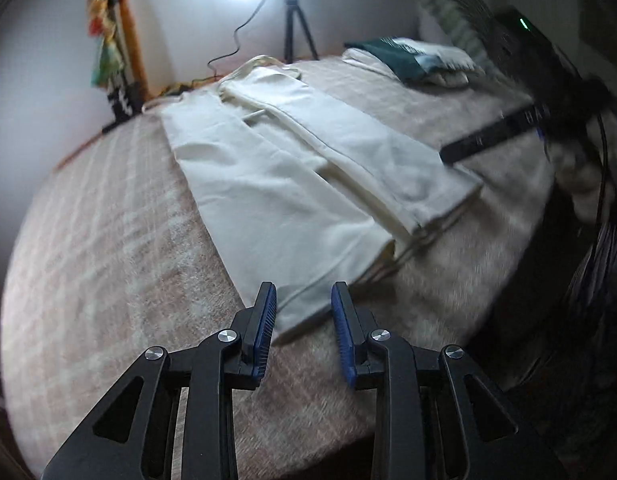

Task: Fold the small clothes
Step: 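Release the folded camisole and move both tools to its hem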

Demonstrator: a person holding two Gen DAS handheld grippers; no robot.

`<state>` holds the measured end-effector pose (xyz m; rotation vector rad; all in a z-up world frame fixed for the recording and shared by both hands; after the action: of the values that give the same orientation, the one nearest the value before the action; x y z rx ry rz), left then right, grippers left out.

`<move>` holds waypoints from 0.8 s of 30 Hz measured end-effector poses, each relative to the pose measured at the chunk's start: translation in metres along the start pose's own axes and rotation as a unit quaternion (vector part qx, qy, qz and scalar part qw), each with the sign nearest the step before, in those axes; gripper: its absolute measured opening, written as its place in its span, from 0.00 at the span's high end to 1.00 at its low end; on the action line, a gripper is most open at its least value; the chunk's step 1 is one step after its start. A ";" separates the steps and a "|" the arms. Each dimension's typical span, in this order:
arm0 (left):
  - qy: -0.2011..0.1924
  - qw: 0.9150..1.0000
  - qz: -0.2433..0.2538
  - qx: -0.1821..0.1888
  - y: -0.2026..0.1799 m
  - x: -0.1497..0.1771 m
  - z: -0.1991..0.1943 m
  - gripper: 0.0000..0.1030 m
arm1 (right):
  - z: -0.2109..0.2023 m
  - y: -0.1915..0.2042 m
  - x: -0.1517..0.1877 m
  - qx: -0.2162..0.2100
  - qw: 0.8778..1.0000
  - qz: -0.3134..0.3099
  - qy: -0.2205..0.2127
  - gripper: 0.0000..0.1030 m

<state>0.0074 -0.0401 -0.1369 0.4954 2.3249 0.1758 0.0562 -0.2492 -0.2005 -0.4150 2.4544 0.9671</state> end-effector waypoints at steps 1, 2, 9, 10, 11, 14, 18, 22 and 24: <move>0.001 1.000 0.000 -0.004 0.001 0.001 -0.001 0.74 | -0.001 0.001 0.002 -0.006 1.000 -0.001 0.001 0.67; 0.005 1.000 -0.013 -0.003 0.006 0.003 -0.003 0.74 | -0.002 0.001 0.004 -0.015 1.000 0.001 0.003 0.67; 0.051 0.978 -0.190 0.068 0.055 0.010 0.002 0.38 | 0.004 0.012 0.018 -0.035 0.999 -0.013 0.024 0.81; 0.059 0.973 -0.207 0.079 0.058 0.009 0.007 0.38 | 0.006 0.013 0.019 -0.031 0.999 -0.017 0.029 0.92; 0.070 0.967 -0.228 0.093 0.062 0.010 0.012 0.38 | 0.006 0.013 0.019 -0.031 0.999 -0.016 0.029 0.98; 0.080 0.958 -0.252 0.108 0.065 0.010 0.018 0.38 | -0.005 0.008 0.019 -0.050 0.999 0.006 0.011 1.00; 0.080 0.956 -0.252 0.124 0.059 0.008 0.019 0.40 | -0.007 0.000 0.021 -0.059 0.998 0.022 0.005 1.00; 0.091 0.951 -0.258 0.146 0.055 0.002 0.024 0.55 | 0.001 0.004 0.023 -0.081 0.996 0.024 0.015 0.92; 0.094 0.949 -0.260 0.153 0.054 0.000 0.027 0.74 | 0.001 0.003 0.022 -0.106 0.994 0.036 0.014 0.76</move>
<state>0.0419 0.0086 -0.1420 -0.0054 2.5952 -0.4108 0.0367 -0.2483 -0.2113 -0.4135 2.4147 1.2668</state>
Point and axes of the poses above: each gripper's, at about its wrist camera, not at the fingertips, and z roughly the way its jaws point, y to its left, x to its underside, the point moved 3 cm from there along z, roughly the way its jaws point, and after that the axes turned 14 degrees about -x, right-handed, at the moved point
